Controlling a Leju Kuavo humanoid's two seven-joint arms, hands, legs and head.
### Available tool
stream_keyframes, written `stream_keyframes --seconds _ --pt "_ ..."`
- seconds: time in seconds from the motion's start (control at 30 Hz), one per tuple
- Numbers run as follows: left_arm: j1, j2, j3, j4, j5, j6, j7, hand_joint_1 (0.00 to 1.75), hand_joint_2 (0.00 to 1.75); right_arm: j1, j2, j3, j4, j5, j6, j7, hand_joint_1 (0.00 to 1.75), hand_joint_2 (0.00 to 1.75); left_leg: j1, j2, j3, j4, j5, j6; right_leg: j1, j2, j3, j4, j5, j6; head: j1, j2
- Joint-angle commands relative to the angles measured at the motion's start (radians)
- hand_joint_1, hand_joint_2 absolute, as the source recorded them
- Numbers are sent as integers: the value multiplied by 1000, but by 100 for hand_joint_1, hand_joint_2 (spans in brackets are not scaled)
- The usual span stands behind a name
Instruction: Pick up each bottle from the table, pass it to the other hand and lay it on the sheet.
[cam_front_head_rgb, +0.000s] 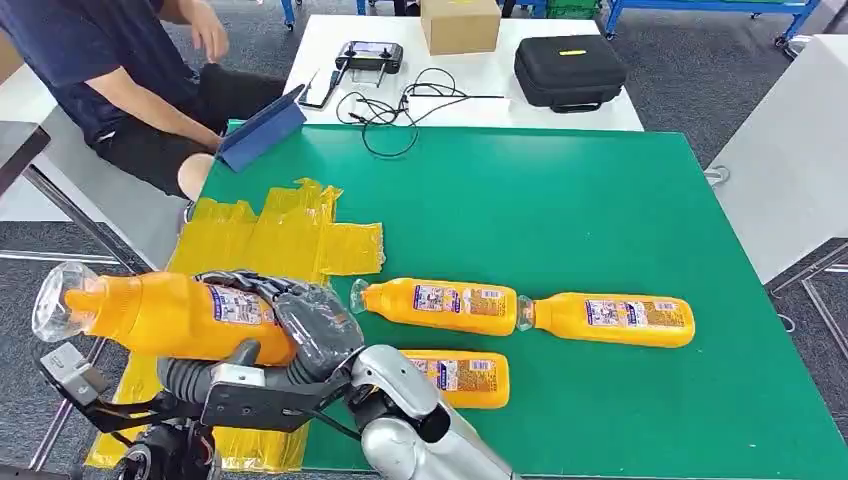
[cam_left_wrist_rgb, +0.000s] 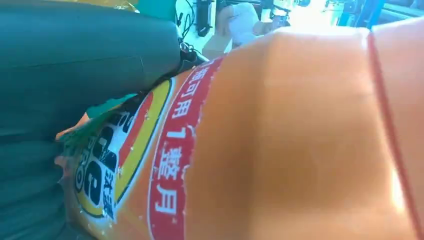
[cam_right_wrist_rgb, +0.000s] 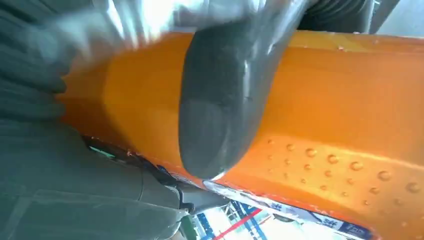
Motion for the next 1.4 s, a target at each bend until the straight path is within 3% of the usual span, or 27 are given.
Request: stream_keyframes --seconds 0.03,0.13,0.17,0.2,0.5,0.77,0.87,0.93,1.27,1.4 --pt "-52 2 81 13 29 23 -16 175 175 84 -67 -45 -20 45 -17 2 175 175 1 -3 2 -2 0 -1 1 -4 4 -3 0 0 0 0" --pt "-52 2 81 13 29 23 -16 175 175 84 -67 -45 -20 45 -17 2 175 175 1 -5 4 -3 0 -2 1 -6 6 -4 -1 -1 0 0" --pt "-49 -1 83 6 31 25 -17 175 175 94 -69 -54 -42 44 -33 -9 10 175 2 -5 5 -3 0 -3 2 -6 9 -5 -1 -1 0 0" --pt "-42 -1 89 1 34 27 -19 175 175 103 -76 -78 -65 31 -42 -5 0 0 1 -4 4 -2 0 -2 1 -5 6 -4 -1 -1 0 0" --pt "-16 -10 113 -6 25 15 -33 175 175 267 -196 -250 -454 -56 -61 -85 0 0 1 -6 2 -1 -1 -2 1 -6 5 -2 -2 0 0 0" --pt "-58 -11 104 48 -9 23 -47 175 175 351 -243 -315 -518 -90 -83 -137 0 0 0 -5 2 -2 0 -2 0 -5 6 -3 -1 0 0 0" --pt "-58 -8 119 -6 -235 220 -67 175 175 382 -251 -326 -583 -111 -69 -160 0 0 1 -5 4 -1 -1 -3 1 -6 7 -3 -2 -1 0 0" --pt "-76 11 118 -16 -558 443 -18 175 175 396 -265 -341 -635 -135 -45 -171 0 0 1 -4 2 0 -1 -2 1 -4 5 -2 -2 -1 0 0" --pt "-93 9 132 8 -564 440 -20 175 175 398 -264 -353 -642 -140 -31 -169 0 0 1 -4 2 -1 -1 -2 1 -5 5 -2 -1 -1 0 0" --pt "-208 97 115 201 -1099 766 105 175 175 402 -283 -379 -660 -180 9 -202 0 0 0 -7 3 -2 1 -2 0 -7 6 -2 -1 -1 0 0"
